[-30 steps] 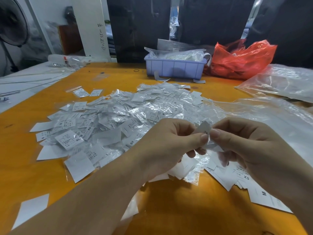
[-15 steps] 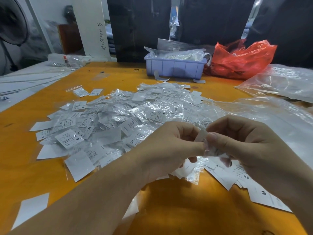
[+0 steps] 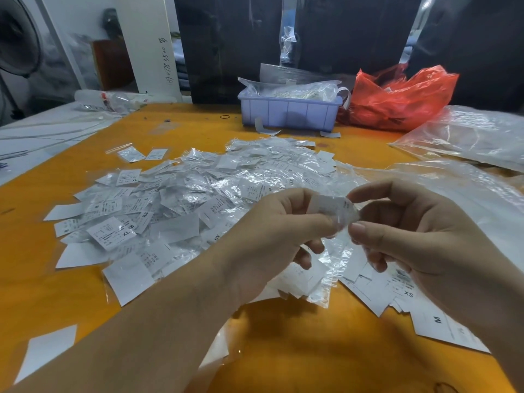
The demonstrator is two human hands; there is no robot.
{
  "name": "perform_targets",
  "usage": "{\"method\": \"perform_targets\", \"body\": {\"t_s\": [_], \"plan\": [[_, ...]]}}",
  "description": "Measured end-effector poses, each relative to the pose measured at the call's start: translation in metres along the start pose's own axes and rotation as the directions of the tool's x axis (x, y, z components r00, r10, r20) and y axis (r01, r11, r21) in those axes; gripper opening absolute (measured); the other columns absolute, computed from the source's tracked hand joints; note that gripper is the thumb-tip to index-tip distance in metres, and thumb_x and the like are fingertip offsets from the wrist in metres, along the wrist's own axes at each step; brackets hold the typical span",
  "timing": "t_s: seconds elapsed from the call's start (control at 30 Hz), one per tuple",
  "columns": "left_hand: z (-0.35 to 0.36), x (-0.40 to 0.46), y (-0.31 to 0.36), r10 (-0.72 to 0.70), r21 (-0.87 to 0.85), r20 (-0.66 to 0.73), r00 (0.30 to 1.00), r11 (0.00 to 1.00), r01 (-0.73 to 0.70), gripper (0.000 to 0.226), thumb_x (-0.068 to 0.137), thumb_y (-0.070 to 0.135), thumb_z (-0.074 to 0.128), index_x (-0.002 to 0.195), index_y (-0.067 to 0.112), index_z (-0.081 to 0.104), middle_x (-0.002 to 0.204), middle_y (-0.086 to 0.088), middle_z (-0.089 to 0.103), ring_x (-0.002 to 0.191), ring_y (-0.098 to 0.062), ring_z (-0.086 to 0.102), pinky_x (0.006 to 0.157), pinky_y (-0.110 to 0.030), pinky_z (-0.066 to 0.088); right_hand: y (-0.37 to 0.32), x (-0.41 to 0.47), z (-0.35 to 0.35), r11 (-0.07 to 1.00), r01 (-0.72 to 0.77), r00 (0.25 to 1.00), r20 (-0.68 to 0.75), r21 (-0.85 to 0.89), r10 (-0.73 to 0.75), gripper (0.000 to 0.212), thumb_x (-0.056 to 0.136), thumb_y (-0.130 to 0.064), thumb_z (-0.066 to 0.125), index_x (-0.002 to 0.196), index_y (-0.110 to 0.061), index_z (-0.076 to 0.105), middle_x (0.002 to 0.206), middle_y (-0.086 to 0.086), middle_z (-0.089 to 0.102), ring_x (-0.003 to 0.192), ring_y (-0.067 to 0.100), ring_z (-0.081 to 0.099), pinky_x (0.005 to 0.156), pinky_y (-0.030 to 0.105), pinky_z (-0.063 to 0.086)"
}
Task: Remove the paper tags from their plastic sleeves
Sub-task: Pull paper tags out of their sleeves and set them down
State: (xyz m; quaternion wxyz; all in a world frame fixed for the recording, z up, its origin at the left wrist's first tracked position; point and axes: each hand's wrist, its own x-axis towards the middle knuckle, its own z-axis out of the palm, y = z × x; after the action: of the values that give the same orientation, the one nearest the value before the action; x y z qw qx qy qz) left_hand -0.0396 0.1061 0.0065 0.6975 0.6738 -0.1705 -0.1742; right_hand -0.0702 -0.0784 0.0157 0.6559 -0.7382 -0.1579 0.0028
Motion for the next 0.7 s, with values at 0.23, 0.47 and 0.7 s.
{"method": "perform_targets", "body": {"t_s": [0.23, 0.47, 0.7], "plan": [[0.0014, -0.0010, -0.0003, -0.007, -0.007, 0.057, 0.998, 1.000, 0.008, 0.012, 0.092, 0.000, 0.057, 0.099, 0.002, 0.067, 0.070, 0.000, 0.065, 0.060, -0.009, 0.055, 0.050, -0.019, 0.044, -0.0005, -0.0011, -0.0024, 0.996, 0.035, 0.999, 0.016, -0.082, -0.033, 0.044, 0.064, -0.015, 0.088, 0.101, -0.028, 0.069, 0.083, 0.017, 0.069, 0.064, 0.026, 0.061, 0.049, 0.026, 0.047], [0.0046, -0.0017, 0.0008, -0.015, 0.005, 0.049, 0.999, 1.000, 0.014, 0.025, 0.070, 0.010, 0.053, 0.090, 0.010, 0.067, 0.063, 0.003, 0.059, 0.053, -0.008, 0.048, 0.048, -0.020, 0.040, -0.0032, -0.0015, -0.0047, 0.996, 0.046, 0.999, 0.005, -0.075, -0.046, 0.048, 0.058, -0.024, 0.079, 0.105, -0.027, 0.067, 0.074, 0.012, 0.068, 0.057, 0.016, 0.059, 0.049, 0.022, 0.047], [0.0047, -0.0016, 0.0009, 0.001, 0.034, 0.089, 0.996, 0.999, -0.004, 0.013, 0.087, 0.024, 0.068, 0.080, 0.014, 0.067, 0.066, 0.003, 0.056, 0.060, -0.010, 0.050, 0.051, -0.023, 0.042, -0.0019, -0.0019, -0.0023, 0.996, 0.042, 0.999, 0.024, -0.081, -0.040, 0.042, 0.060, -0.026, 0.077, 0.101, -0.031, 0.069, 0.074, 0.012, 0.067, 0.057, 0.016, 0.058, 0.049, 0.023, 0.046]]}}
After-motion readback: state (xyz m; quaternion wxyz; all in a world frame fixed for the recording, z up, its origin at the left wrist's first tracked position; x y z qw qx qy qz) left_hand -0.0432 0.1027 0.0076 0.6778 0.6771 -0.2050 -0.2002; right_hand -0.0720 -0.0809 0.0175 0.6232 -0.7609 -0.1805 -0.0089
